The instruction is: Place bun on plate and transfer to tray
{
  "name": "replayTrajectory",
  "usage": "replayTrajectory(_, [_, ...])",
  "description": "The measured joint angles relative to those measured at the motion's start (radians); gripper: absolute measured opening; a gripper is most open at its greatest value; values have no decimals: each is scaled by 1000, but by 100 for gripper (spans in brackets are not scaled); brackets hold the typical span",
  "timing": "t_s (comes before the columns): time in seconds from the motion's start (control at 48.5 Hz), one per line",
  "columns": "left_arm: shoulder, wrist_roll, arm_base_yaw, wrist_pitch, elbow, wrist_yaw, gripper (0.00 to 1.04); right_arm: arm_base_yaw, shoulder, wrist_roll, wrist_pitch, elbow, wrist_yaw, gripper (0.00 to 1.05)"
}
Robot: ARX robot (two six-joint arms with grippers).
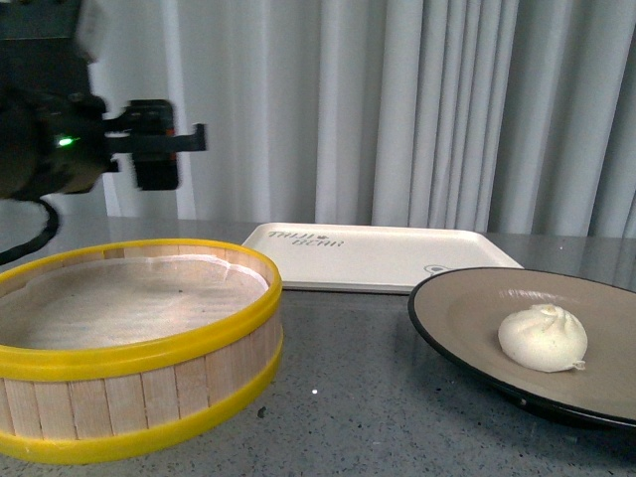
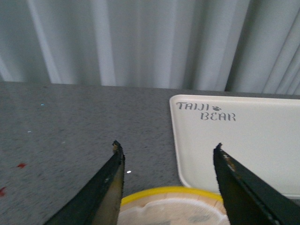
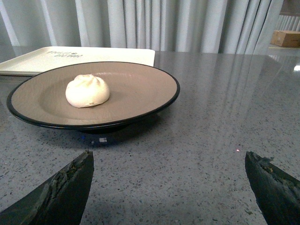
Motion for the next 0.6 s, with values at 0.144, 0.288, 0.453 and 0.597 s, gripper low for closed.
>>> replayTrajectory(0.144, [-142,6,56,125,-275,37,27,0,0,0,0,0,-2,96])
replayTrajectory(0.288, [-218,9,73,172,-422,75,6,0,0,0,0,0,-2,96])
replayTrajectory(0.453, [-321,12,107,212,-566,99,4,0,0,0,0,0,-2,96])
replayTrajectory(0.597, [-422,13,134,225,-687,127,4,0,0,0,0,0,-2,96])
